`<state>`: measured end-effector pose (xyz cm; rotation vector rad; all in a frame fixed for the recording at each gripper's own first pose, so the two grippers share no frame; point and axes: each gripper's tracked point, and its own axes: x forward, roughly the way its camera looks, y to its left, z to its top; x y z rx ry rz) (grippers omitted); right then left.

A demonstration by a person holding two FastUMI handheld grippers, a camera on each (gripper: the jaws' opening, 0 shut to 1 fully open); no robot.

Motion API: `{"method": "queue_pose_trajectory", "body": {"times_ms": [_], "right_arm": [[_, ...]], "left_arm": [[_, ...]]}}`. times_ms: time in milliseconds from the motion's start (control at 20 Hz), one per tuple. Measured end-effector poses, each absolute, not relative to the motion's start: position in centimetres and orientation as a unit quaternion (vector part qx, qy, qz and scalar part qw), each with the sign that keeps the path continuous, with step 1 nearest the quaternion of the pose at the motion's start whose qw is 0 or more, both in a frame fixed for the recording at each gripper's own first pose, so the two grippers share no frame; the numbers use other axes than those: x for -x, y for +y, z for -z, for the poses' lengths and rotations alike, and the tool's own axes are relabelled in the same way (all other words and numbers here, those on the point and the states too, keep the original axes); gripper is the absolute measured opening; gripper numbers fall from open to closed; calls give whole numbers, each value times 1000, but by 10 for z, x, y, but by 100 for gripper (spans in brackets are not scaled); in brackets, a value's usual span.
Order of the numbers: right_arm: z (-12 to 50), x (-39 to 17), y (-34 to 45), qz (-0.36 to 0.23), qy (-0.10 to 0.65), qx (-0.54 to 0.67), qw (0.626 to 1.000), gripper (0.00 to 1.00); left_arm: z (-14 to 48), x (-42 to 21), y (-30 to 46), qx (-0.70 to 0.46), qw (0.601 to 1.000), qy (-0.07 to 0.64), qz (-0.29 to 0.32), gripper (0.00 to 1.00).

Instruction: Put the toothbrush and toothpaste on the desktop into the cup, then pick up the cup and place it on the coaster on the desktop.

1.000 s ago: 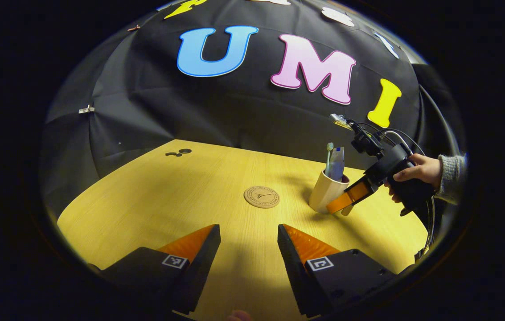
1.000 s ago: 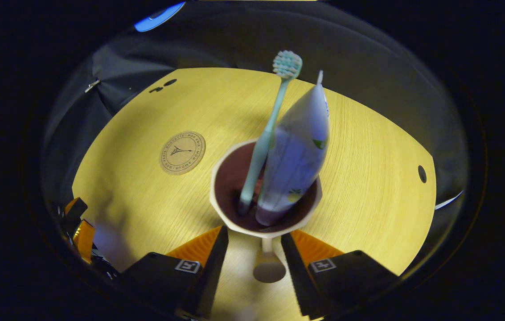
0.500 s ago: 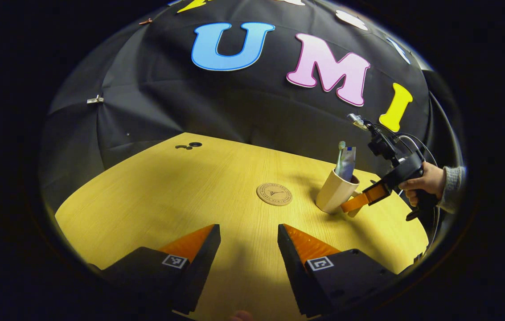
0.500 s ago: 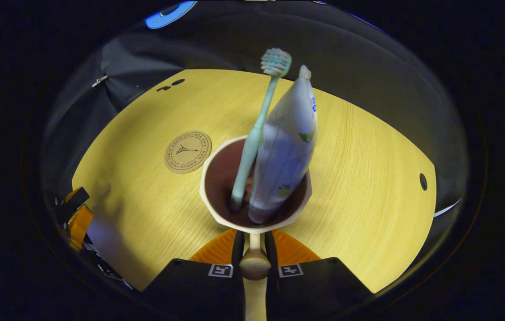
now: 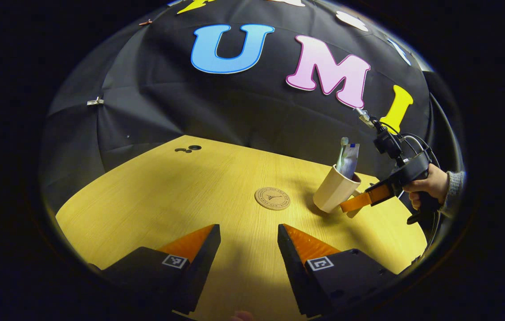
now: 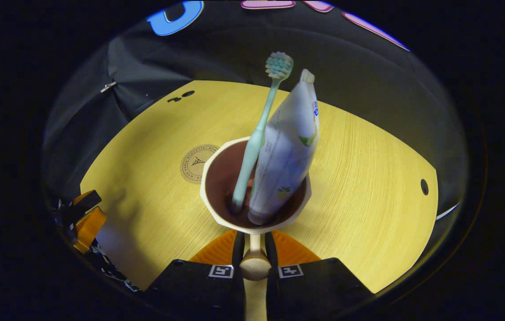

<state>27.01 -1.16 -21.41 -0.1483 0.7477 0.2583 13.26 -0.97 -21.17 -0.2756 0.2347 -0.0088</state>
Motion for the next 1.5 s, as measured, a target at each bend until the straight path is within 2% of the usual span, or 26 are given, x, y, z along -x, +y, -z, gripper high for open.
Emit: {"method": "queue_pose_trajectory", "body": {"times_ms": [550,1100,1500], "right_arm": [[168,-293,55,-170,339,94,920,21],[208,-329,108,-192,379,126,896,21],[227,-339,107,-181,396,140,889,21]], "left_arm": [[201,-105,9,140,984,106,-2,82],[217,-89,35,165,979,116,-21,82],[228,-86,50,172,977,119,-29,82]]}}
